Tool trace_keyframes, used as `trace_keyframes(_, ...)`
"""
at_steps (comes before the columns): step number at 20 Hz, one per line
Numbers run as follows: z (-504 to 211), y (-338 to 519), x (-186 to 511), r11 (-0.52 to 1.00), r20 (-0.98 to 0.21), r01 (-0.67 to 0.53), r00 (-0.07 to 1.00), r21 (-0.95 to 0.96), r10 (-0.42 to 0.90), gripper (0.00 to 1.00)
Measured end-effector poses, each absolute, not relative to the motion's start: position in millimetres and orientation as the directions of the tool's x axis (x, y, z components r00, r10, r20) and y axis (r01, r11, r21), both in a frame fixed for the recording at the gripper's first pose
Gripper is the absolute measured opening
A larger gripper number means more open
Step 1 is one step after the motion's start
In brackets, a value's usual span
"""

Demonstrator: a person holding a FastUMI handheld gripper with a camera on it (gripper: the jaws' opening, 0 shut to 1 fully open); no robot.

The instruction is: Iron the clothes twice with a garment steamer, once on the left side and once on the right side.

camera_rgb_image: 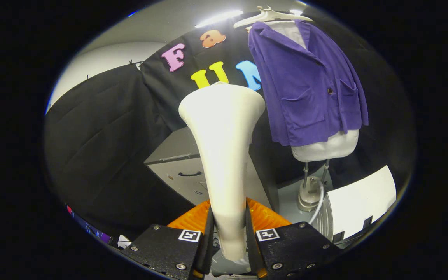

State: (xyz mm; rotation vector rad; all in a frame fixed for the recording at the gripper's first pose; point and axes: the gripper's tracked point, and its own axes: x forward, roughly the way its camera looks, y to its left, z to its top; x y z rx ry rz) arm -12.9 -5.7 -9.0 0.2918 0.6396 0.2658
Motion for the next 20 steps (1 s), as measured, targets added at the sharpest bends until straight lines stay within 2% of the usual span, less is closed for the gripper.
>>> trace_keyframes(8, 56, -30, 16, 0.926, -0.443, -0.164, 0.84, 0.341, 0.312, 0.37)
trace_keyframes(20, 187, -79, 120, 0.931, -0.209, -0.194, 0.941, 0.308, 0.266, 0.37)
